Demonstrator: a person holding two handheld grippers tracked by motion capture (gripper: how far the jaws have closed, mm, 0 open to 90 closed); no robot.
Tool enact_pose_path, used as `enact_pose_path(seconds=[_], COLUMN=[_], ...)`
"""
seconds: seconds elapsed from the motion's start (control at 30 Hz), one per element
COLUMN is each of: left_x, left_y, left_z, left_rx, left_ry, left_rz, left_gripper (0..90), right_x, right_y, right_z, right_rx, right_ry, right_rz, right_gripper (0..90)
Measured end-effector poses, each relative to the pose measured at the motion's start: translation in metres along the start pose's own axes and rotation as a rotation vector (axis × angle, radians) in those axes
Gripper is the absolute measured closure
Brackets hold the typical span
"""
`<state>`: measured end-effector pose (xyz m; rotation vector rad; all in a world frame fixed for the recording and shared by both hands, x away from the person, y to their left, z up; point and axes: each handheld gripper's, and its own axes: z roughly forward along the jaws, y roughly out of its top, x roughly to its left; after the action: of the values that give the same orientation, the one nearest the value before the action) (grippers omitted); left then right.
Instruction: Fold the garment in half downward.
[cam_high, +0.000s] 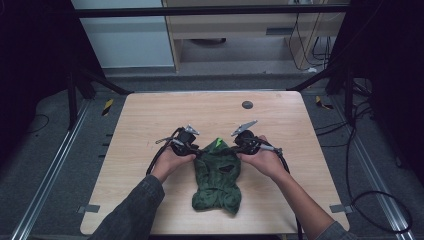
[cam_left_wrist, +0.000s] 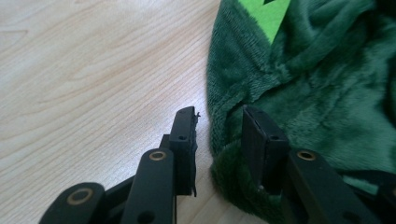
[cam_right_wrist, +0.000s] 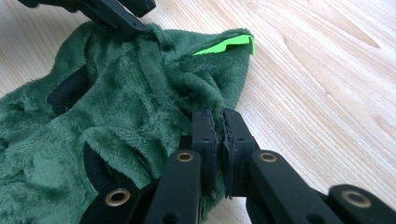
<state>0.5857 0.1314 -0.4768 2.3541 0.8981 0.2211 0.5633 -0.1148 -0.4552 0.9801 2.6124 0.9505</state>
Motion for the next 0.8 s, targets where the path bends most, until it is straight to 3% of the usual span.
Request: enact_pose_path(seconds=[0.33, 0.43, 0.6, 0.8], left_x=[-0.001, -0.004, -0.005, -0.006], left_y=[0.004, 0.004, 0.005, 0.011], left_z=[0.010, 0.011, 0.009, -0.007], left_rx=[0.004, 0.015, 0.023, -0.025], left_ry=[-0.006, -0.018, -0.004, 0.018], left_rz=[0.000, 0.005, 0.004, 0.016], left_gripper=[72.5, 87.0, 88.8, 89.2], right_x=[-0.001, 0.000, -0.001, -0.003], right_y=[-0.004, -0.004, -0.004, -0.002], right_z=[0.003, 0.003, 0.003, -0.001], right_rx=[0.006, 0.005, -0.002, -0.014], right_ry=[0.003, 0.004, 0.004, 0.004], right_rz=[0.003, 0.006, 0.007, 0.013], right_gripper=[85.3, 85.2, 85.2, 85.2])
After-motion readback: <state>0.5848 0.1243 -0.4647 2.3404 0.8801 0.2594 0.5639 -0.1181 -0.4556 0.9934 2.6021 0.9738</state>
